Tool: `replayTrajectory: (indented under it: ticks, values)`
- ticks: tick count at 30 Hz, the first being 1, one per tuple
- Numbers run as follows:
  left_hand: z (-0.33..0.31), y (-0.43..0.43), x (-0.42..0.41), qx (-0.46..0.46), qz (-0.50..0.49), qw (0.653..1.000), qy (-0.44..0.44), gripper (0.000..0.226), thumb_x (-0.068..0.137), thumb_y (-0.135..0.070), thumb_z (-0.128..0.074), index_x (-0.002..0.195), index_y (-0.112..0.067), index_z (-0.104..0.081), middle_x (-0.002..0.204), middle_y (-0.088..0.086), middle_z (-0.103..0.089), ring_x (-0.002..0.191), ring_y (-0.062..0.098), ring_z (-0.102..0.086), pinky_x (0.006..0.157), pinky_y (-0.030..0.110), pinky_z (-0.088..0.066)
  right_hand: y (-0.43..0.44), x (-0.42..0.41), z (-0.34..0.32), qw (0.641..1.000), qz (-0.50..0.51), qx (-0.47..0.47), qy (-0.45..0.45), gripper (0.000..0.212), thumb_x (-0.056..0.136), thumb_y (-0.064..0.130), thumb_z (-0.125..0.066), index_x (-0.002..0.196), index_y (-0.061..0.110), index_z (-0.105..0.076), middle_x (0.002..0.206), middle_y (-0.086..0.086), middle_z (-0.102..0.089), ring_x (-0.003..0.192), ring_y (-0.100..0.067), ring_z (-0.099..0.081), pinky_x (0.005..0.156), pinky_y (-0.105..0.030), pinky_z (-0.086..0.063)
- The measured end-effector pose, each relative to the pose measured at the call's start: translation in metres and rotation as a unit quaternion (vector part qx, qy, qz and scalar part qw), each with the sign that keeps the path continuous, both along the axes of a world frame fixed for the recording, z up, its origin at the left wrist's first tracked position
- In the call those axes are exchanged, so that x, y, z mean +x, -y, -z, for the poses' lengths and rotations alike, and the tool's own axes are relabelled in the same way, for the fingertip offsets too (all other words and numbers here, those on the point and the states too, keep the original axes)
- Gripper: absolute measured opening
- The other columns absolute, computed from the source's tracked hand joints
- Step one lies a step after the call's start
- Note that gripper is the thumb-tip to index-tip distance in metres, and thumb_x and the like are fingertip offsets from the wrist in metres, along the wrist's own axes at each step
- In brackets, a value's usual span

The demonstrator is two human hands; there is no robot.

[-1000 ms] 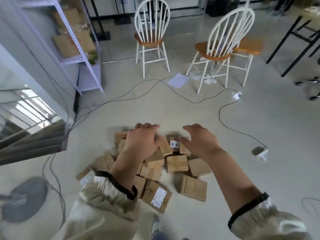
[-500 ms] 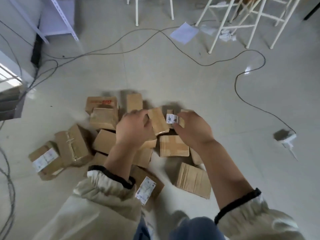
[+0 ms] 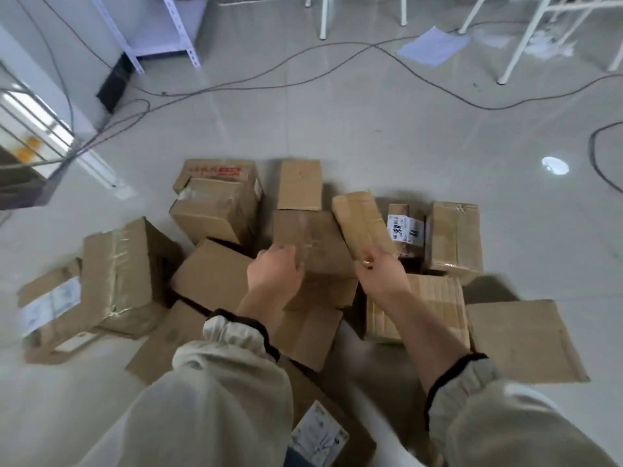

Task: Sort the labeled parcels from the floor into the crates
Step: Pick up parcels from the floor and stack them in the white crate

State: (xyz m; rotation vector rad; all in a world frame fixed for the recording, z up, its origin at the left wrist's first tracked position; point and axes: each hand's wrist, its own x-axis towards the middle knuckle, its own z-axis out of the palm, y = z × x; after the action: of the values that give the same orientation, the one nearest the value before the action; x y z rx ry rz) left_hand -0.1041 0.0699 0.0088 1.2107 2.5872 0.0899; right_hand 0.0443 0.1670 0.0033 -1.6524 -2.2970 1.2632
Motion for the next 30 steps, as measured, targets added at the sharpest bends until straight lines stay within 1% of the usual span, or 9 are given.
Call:
replayTrajectory:
  ticks: [2,6,9,11,13,17,21,26,30]
  values:
    - [0.010,0.006,0.002,-0.017,-0.003,1.000,-0.004,0.027,0.094,-0.036,-0.047,0.112,-0.019,-0.056,0.113,0.002,-0.056,0.101,0.024,-0.055,0.078,0.037,-0.049,0.008,-0.006,0.017,0.999,0.008,-0.037,0.006,0.037,0.092,0.026,-0.052,0.128,0.020,-0.048,0.107,-0.005,-0.061,0.101,-0.022,-0.060,0.087,-0.040,-0.053]
    - [0.017,0.010,0.001,-0.011,-0.001,1.000,-0.012,0.028,0.095,-0.038,-0.045,0.114,-0.019,-0.055,0.114,0.001,-0.053,0.098,0.022,-0.056,0.078,0.037,-0.052,0.018,-0.008,0.037,0.999,0.018,-0.029,-0.026,0.051,0.088,0.022,-0.053,0.138,0.024,-0.042,0.115,-0.002,-0.060,0.104,-0.019,-0.057,0.090,-0.038,-0.052]
    - [0.021,0.006,0.002,-0.009,-0.020,1.000,0.008,0.030,0.095,-0.037,-0.045,0.117,-0.018,-0.052,0.112,0.003,-0.056,0.094,0.023,-0.059,0.076,0.037,-0.053,0.016,-0.012,0.043,0.998,0.036,-0.033,-0.028,0.051,0.089,0.020,-0.053,0.138,0.023,-0.040,0.105,-0.002,-0.060,0.096,-0.018,-0.059,0.086,-0.038,-0.054]
    - [0.025,0.003,0.002,-0.004,-0.051,0.998,0.044,0.037,0.095,-0.036,-0.046,0.127,-0.017,-0.046,0.130,0.009,-0.050,0.104,0.028,-0.058,0.083,0.039,-0.053,0.018,-0.014,0.044,0.998,0.026,-0.041,-0.032,0.055,0.090,0.020,-0.051,0.142,0.022,-0.034,0.107,-0.005,-0.060,0.097,-0.019,-0.057,0.088,-0.038,-0.052]
    - [0.025,0.000,0.003,0.000,-0.090,0.992,0.085,0.044,0.095,-0.035,-0.049,0.133,-0.015,-0.041,0.143,0.015,-0.039,0.114,0.033,-0.055,0.090,0.041,-0.051,0.021,-0.013,0.042,0.998,0.008,-0.052,-0.036,0.060,0.091,0.018,-0.052,0.146,0.020,-0.028,0.119,-0.009,-0.057,0.102,-0.019,-0.053,0.088,-0.029,-0.044]
    - [0.022,0.002,0.003,0.008,-0.094,0.990,0.104,0.041,0.093,-0.034,-0.052,0.128,-0.011,-0.045,0.114,0.010,-0.058,0.102,0.027,-0.059,0.083,0.037,-0.053,0.025,-0.009,0.037,0.998,-0.046,-0.042,-0.027,0.066,0.089,0.013,-0.054,0.147,0.020,-0.024,0.121,-0.010,-0.056,0.109,-0.024,-0.052,0.085,-0.027,-0.041]
    - [0.011,0.005,0.000,0.034,-0.096,0.988,0.118,0.053,0.083,-0.041,-0.065,0.127,-0.015,-0.049,0.118,0.007,-0.055,0.105,0.024,-0.057,0.086,0.035,-0.052,0.022,-0.008,0.021,0.997,-0.071,-0.019,-0.021,0.059,0.088,0.013,-0.057,0.141,0.020,-0.033,0.117,-0.007,-0.058,0.110,-0.024,-0.055,0.094,-0.037,-0.048]
    - [-0.028,0.006,-0.005,0.139,-0.081,0.984,0.071,0.059,0.073,-0.043,-0.074,0.127,-0.030,-0.053,0.125,0.000,-0.054,0.112,0.023,-0.052,0.093,0.035,-0.047,0.012,-0.002,-0.011,0.995,-0.091,0.001,-0.027,0.052,0.086,0.019,-0.063,0.135,0.022,-0.045,0.118,-0.005,-0.062,0.107,-0.022,-0.059,0.094,-0.035,-0.048]
    - [-0.072,0.006,-0.005,0.222,-0.069,0.971,0.054,0.065,0.071,-0.044,-0.075,0.129,-0.031,-0.052,0.123,-0.003,-0.058,0.113,0.021,-0.052,0.094,0.034,-0.044,0.004,0.007,-0.037,0.989,-0.125,0.006,-0.082,0.039,0.080,0.024,-0.070,0.118,0.021,-0.060,0.106,0.000,-0.066,0.100,-0.017,-0.060,0.087,-0.032,-0.049]
